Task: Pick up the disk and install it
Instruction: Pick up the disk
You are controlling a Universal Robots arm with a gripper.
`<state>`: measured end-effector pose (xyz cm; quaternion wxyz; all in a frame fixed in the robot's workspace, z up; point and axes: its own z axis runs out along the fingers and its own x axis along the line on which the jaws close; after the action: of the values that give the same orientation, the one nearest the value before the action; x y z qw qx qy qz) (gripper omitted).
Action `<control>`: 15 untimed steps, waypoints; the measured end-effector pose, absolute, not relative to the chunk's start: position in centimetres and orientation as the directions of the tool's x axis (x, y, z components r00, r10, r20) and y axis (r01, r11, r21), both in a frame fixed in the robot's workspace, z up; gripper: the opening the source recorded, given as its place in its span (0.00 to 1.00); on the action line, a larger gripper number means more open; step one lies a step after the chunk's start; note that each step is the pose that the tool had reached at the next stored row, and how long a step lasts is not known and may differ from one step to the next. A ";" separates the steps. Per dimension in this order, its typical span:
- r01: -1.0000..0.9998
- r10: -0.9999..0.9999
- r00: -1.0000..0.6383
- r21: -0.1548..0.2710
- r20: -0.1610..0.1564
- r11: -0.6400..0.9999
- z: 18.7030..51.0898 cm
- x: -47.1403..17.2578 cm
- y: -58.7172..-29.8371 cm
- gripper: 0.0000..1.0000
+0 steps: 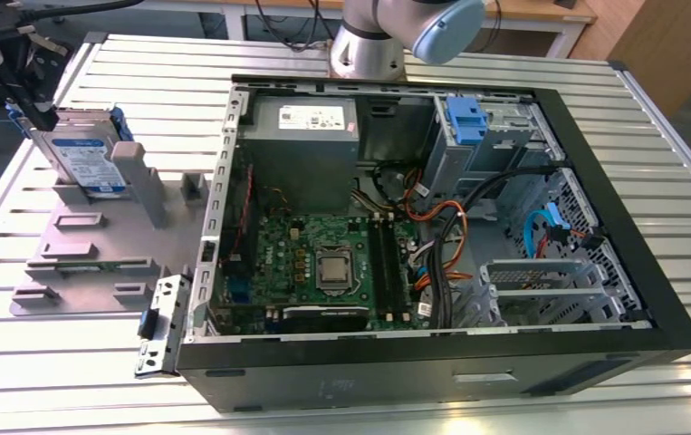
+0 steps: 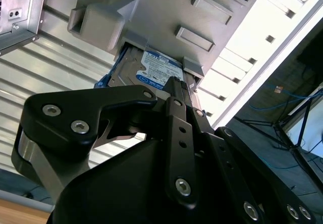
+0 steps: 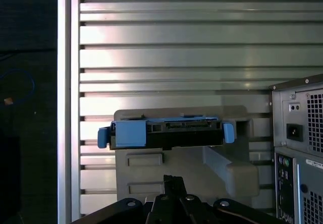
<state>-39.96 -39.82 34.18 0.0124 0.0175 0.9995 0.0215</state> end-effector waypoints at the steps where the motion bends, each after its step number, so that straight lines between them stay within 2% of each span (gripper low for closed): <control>1: 0.034 0.035 -0.999 0.043 -0.024 0.998 34.2 -40.0 -39.8 0.11; 15: 0.025 0.026 -0.999 0.043 -0.024 0.999 34.2 -40.0 -39.8 0.11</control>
<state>-39.96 -39.81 34.18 0.0123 0.0128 0.9996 0.0216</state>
